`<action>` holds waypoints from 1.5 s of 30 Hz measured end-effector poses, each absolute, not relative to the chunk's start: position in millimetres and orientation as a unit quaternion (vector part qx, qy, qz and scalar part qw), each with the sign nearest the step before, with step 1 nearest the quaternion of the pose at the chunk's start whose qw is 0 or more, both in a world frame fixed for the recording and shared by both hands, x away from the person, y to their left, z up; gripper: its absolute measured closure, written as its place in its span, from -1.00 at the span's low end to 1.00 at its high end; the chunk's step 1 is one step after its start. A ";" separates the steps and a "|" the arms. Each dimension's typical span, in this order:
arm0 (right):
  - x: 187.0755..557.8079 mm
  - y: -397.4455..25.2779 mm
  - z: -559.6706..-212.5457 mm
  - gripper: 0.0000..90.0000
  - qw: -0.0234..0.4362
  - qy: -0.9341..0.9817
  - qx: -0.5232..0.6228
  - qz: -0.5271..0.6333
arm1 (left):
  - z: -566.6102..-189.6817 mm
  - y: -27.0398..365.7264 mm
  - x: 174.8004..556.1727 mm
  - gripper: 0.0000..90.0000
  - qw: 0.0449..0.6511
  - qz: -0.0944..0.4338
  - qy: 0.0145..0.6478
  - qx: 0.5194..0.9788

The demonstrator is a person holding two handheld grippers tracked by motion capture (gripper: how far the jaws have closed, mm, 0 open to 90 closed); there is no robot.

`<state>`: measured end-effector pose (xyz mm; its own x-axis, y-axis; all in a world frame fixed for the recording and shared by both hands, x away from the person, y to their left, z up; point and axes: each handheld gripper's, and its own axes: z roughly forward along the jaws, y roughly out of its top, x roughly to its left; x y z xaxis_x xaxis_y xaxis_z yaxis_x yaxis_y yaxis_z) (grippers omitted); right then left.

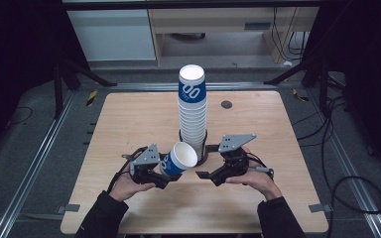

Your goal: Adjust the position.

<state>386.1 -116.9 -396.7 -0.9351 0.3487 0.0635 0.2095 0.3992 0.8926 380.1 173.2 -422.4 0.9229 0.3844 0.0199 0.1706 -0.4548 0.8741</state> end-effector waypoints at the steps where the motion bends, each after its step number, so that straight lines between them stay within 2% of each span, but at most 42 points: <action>1: 386.0 -117.9 -396.8 -0.83 0.069 0.831 0.171 0.525 | -422.2 173.5 379.9 -0.41 0.503 0.106 0.166 0.841; 9: 384.7 -111.4 -396.1 -0.83 0.043 0.806 0.167 0.566 | -422.6 162.2 373.6 -0.41 0.525 0.113 0.168 0.827; 25: 386.5 -85.4 -407.6 -0.80 0.011 0.798 0.156 0.582 | -425.6 145.1 364.5 -0.41 0.523 0.126 0.158 0.828; 34: 389.7 -86.1 -409.4 -0.61 -0.005 0.781 0.171 0.600 | -427.7 143.3 363.8 -0.41 0.520 0.131 0.156 0.829; 45: 387.1 -88.2 -407.9 -0.57 0.007 0.782 0.164 0.601 | -426.2 145.7 362.7 -0.47 0.517 0.129 0.156 0.832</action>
